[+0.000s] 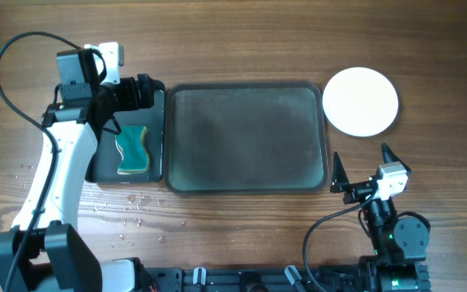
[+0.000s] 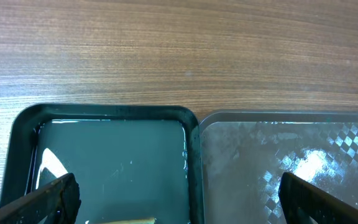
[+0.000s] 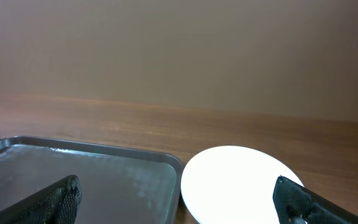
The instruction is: Clean dirty plates on tray and stack at the side
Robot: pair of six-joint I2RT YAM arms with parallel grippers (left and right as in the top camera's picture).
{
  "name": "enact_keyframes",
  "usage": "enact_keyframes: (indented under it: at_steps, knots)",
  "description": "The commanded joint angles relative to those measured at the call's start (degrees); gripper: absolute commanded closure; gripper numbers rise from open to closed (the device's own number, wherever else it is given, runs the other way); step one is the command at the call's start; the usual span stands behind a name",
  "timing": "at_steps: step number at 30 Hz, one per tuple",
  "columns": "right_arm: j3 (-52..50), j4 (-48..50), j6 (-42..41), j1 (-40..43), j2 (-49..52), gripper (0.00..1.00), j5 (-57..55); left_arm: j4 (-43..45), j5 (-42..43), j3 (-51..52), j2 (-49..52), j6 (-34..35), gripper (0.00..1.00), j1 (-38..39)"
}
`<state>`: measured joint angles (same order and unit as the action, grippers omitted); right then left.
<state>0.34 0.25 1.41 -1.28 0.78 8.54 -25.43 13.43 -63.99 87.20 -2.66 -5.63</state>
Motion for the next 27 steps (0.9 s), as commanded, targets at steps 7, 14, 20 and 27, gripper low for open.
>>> enact_keyframes:
  at_steps: [7, 14, 20, 27]
  knots:
    - [0.0, 0.3, 0.5, 0.3, -0.5, 0.0, 0.1, -0.1, 0.7, -0.3, -21.7, 0.3, 0.0, -0.1]
    - [0.0, 0.3, 0.5, 0.3, -0.5, 0.0, 0.1, -0.1, 0.7, -0.3, -44.4, 0.3, 0.0, -0.1]
    - [0.0, 0.3, 0.5, 0.3, -0.5, 0.0, 0.1, -0.5, 0.7, -0.3, -57.6, 0.3, 0.0, -0.1]
    - [0.0, 0.3, 0.5, 0.3, -0.5, 0.0, 0.1, -6.2, 0.7, 0.5, -66.8, 0.3, 0.0, -0.1]
